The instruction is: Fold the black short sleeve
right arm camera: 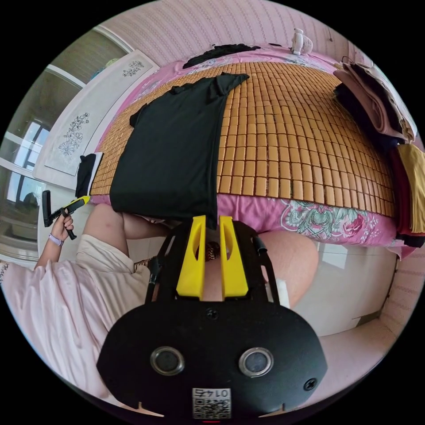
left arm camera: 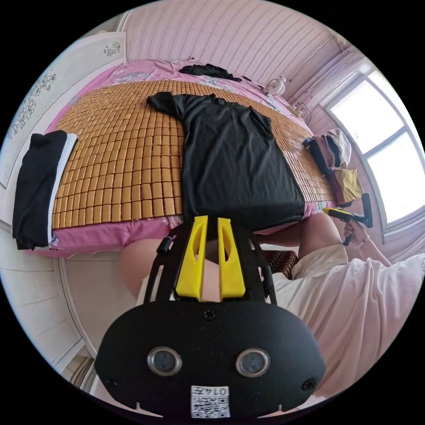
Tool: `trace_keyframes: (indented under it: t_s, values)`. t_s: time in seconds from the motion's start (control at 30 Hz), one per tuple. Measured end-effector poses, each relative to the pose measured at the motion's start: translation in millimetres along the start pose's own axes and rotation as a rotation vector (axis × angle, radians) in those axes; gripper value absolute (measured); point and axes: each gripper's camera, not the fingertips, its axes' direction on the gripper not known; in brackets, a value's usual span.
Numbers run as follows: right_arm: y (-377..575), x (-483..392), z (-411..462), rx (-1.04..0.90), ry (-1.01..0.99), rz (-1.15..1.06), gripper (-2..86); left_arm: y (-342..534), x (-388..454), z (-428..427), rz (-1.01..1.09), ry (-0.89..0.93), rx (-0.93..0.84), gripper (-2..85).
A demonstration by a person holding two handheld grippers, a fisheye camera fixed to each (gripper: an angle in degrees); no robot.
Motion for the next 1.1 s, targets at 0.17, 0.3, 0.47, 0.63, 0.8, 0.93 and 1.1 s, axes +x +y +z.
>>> trace_keyframes:
  t_s: [0.17, 0.3, 0.47, 0.63, 0.8, 0.93, 1.1]
  values:
    - [-2, 7, 6, -0.026, 0.019, 0.009, 5.8, -39, 24, 49, 0.069, 0.077, -0.032, 5.2]
    - [-20, 12, 7, 0.016, 0.008, -0.003, 6.2, -65, 40, 81, 0.128, 0.104, -0.022, 5.5]
    - [-94, 7, 12, 0.079, 0.068, -0.108, 7.1, -107, 48, 124, 0.156, 0.153, -0.007, 5.8]
    - [-211, -34, 9, 0.003, -0.039, -0.269, 8.0, -146, 51, 135, 0.137, 0.201, -0.019, 6.2]
    - [-238, -102, -26, -0.098, -0.062, -0.391, 8.2, -185, 56, 120, 0.142, 0.258, -0.053, 6.7]
    - [-195, -118, -55, -0.230, -0.009, -0.237, 8.6, -221, 61, 93, 0.142, 0.337, -0.069, 6.9]
    - [-183, -105, -59, -0.197, 0.121, -0.169, 9.2, -257, 66, 84, 0.197, 0.321, -0.055, 6.9]
